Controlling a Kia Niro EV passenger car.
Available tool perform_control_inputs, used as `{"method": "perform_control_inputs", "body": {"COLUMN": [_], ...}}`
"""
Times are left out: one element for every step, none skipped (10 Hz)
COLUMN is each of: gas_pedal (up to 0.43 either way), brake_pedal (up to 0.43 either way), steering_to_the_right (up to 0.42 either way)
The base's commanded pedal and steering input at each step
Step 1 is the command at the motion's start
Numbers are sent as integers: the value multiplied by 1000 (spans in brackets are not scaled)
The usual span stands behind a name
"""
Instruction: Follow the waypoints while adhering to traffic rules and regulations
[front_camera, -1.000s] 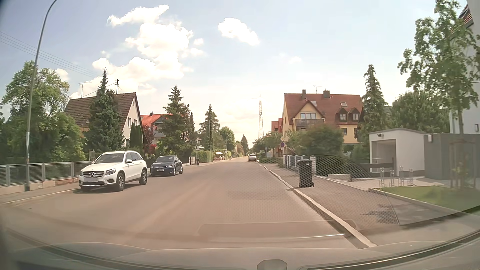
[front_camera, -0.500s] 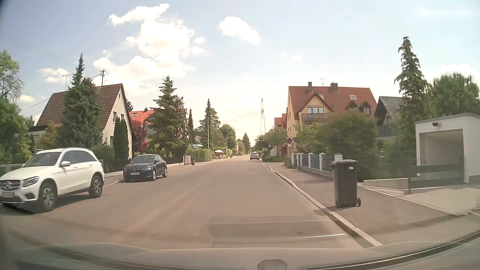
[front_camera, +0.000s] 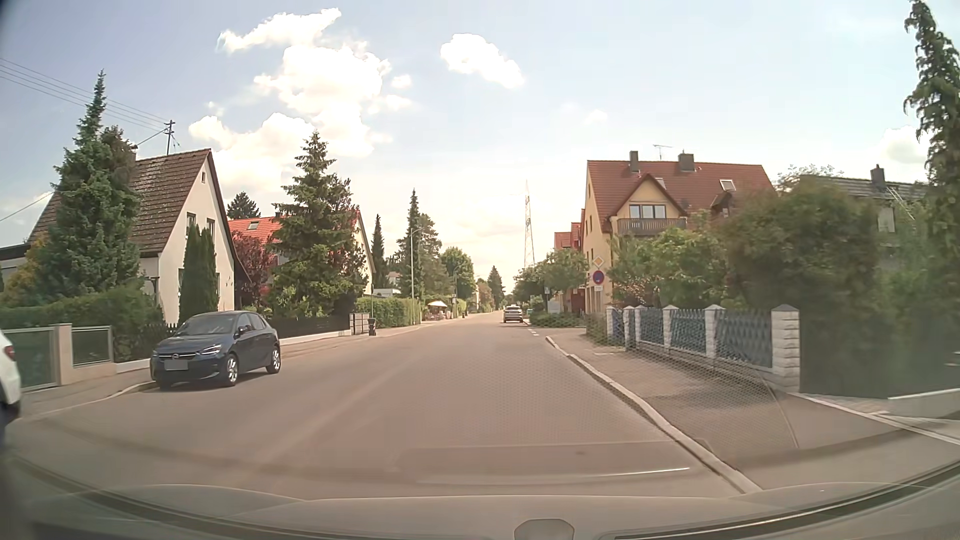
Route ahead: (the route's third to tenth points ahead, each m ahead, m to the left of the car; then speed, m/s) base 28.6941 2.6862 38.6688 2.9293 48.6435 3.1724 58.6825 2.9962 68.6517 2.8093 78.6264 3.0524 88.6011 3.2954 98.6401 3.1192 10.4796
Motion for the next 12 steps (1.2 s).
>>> {"method": "perform_control_inputs", "body": {"gas_pedal": [118,118,118,110,98,98,67,59,59,59,47,47], "brake_pedal": [0,0,0,0,0,0,0,0,0,0,0,0], "steering_to_the_right": [-4,-4,-3,-1,0,3,3,3,3,3,3,2]}}
